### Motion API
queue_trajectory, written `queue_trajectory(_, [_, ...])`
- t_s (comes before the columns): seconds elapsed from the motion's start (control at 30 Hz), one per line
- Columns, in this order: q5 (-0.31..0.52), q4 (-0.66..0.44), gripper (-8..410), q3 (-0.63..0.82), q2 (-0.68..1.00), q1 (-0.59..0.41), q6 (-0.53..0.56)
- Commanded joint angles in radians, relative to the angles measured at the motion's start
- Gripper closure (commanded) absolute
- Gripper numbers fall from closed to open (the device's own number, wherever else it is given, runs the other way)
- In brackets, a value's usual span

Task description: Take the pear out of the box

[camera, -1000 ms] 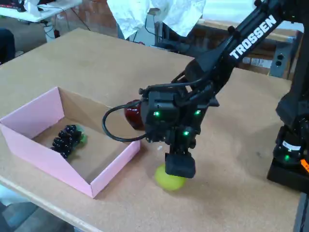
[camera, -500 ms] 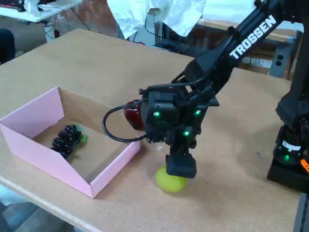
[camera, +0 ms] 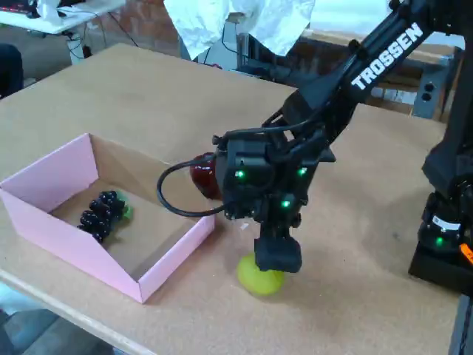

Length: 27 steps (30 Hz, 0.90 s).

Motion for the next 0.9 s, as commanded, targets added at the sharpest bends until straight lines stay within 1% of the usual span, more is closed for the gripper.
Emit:
queue_trajectory(0.0, [-0.005,-0.037,133,0.032,-0.003,0.000,0.008])
queue_trajectory(0.17, [-0.005,-0.137,133,0.103,-0.007,0.000,0.008])
queue_trajectory(0.53, [-0.003,-0.436,133,0.310,-0.007,0.001,0.008])
queue_trajectory(0.7, [-0.002,-0.554,133,0.400,-0.007,0.002,0.009])
queue_trajectory(0.87, [-0.001,-0.653,136,0.461,-0.009,0.003,0.008])
